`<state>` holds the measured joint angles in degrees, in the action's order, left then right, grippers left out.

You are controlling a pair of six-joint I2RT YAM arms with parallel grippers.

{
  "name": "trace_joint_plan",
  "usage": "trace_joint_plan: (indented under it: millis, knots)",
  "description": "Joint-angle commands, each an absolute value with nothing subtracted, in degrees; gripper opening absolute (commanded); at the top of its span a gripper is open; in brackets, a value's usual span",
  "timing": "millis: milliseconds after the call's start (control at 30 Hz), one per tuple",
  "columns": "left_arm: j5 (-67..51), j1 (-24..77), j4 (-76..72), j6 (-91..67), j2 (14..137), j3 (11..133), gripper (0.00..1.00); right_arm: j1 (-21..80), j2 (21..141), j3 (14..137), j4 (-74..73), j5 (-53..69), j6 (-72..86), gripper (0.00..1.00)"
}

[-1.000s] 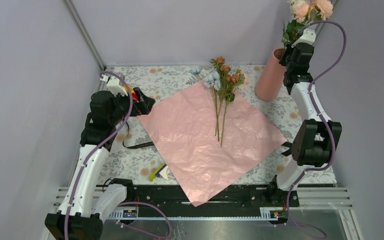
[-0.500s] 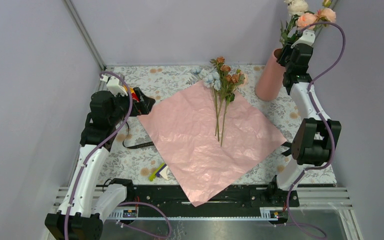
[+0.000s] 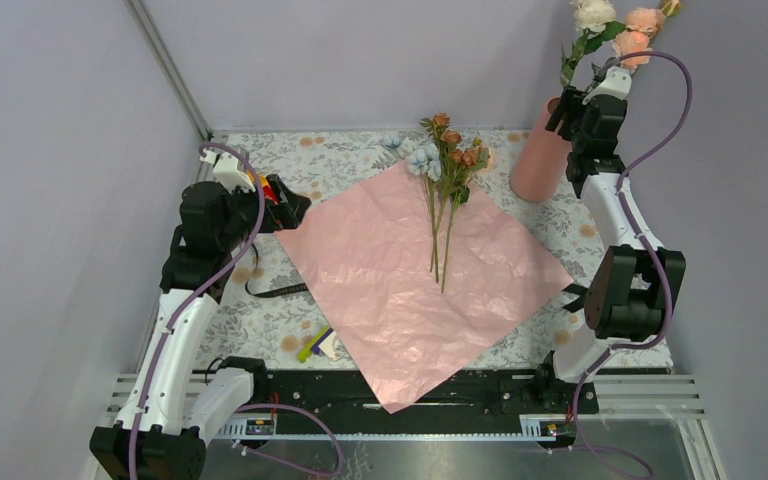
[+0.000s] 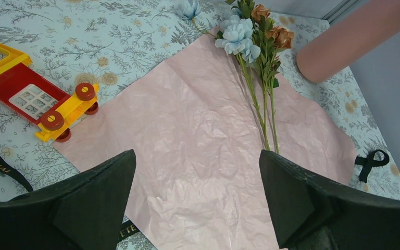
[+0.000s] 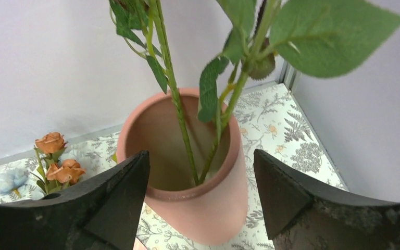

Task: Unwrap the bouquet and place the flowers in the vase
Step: Insert the fake flower into the vase, then pick up the fake flower from the wrapping paper.

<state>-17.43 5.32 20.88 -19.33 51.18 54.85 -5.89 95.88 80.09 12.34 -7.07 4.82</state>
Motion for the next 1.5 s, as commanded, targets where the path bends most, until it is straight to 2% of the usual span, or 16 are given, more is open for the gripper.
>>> trace_joint_plan:
  millis: [0, 300, 600, 833, 967, 1100, 1333, 1467]
  knots:
    - [-19.2, 5.0, 17.8, -19.7, 50.7, 54.8, 0.95, -6.2, 91.2, 78.1, 13.1, -9.7, 4.1, 0.82]
    - [-18.9, 5.0, 17.0, -20.3, 50.6, 54.2, 0.95, -6.2, 83.8, 72.9, 11.1, -11.4, 6.5, 0.99]
    - [-21.9, 5.4, 13.0, -25.6, 53.8, 51.4, 0.92, -6.2, 71.9, 67.1, 0.9, -9.3, 13.1, 1.0]
    - [-15.2, 13.7, 4.5, -35.2, 58.0, 48.3, 0.91, -6.2, 60.6, 61.0, -12.1, 2.9, 19.7, 0.96]
    - [-11.2, 23.3, -2.2, -38.4, 65.6, 49.4, 0.9, -6.2, 55.8, 56.0, -17.3, 10.1, 21.5, 0.93]
    - [-10.3, 29.7, -6.7, -40.5, 78.2, 54.2, 0.87, -6.2, 52.5, 50.7, -18.6, 17.8, 24.0, 0.9]
    - [-10.0, 36.4, -10.6, -41.5, 97.7, 67.5, 0.73, -6.1, 47.7, 41.7, -17.7, 25.6, 28.0, 0.87]
    - [-9.2, 39.3, -6.7, -36.3, 107.6, 78.2, 0.66, -6.1, 46.3, 39.4, -17.8, 26.3, 27.9, 0.87]
